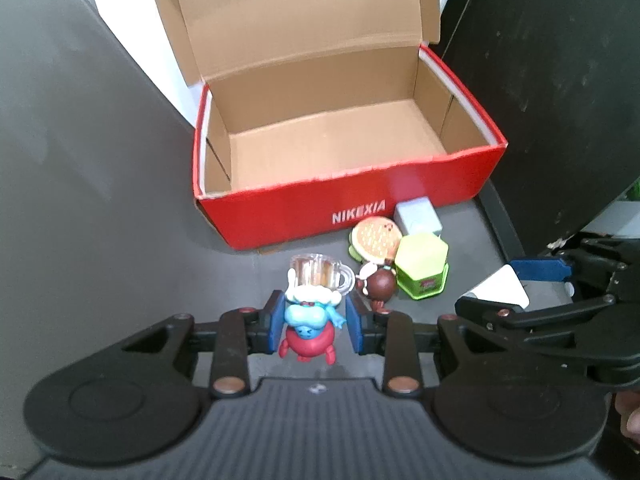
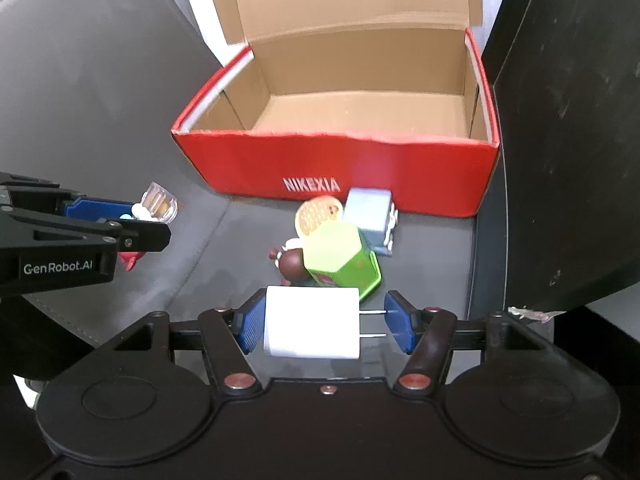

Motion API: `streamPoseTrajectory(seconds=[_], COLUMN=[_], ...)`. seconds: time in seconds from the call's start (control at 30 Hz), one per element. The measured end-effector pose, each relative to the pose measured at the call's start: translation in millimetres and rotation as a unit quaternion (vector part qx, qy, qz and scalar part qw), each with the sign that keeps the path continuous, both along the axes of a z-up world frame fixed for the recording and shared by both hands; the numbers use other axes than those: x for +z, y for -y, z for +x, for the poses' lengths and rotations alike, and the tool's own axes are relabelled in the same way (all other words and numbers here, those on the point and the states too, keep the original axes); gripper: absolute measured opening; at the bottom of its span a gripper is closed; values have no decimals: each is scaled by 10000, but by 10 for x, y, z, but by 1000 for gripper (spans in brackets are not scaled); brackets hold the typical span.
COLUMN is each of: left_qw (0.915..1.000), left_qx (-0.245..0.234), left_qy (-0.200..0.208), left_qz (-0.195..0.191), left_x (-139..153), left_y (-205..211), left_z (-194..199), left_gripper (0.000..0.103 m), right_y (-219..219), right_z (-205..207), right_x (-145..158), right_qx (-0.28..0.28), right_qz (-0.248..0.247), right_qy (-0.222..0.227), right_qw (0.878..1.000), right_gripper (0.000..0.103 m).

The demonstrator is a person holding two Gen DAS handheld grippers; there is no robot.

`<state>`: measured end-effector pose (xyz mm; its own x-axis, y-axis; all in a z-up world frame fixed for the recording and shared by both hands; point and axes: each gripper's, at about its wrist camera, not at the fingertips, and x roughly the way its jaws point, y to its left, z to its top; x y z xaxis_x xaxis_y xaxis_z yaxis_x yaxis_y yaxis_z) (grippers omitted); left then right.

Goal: Organize objects
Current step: 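Lift the keychain and charger and carry both into the shoebox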

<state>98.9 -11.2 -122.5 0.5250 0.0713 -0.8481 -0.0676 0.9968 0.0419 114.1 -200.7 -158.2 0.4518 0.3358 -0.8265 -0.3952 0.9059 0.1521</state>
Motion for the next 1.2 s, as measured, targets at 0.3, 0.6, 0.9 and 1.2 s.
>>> streamPoseTrajectory(seconds=[0.3,0.6,0.9,1.2], left_qw=[9997,9988,9977,9968], left_qx=[4,81,58,139], left_qy=[258,486,675,791], left_qz=[33,20,26,43], left_x=[295,515,681,799], left_y=[28,-5,-7,0], left_z=[-181,-378,-500,-560], left_gripper=[31,31,31,31], right_y=[49,139,226,233], right_z=[-112,-222,-299,-305], right_x=[283,473,682,833], right_qx=[-16,-65,-81,65], right_qz=[212,333,494,519], right_qy=[241,357,508,627], right_qw=[9995,9988,9974,9967], right_gripper=[61,61,61,61])
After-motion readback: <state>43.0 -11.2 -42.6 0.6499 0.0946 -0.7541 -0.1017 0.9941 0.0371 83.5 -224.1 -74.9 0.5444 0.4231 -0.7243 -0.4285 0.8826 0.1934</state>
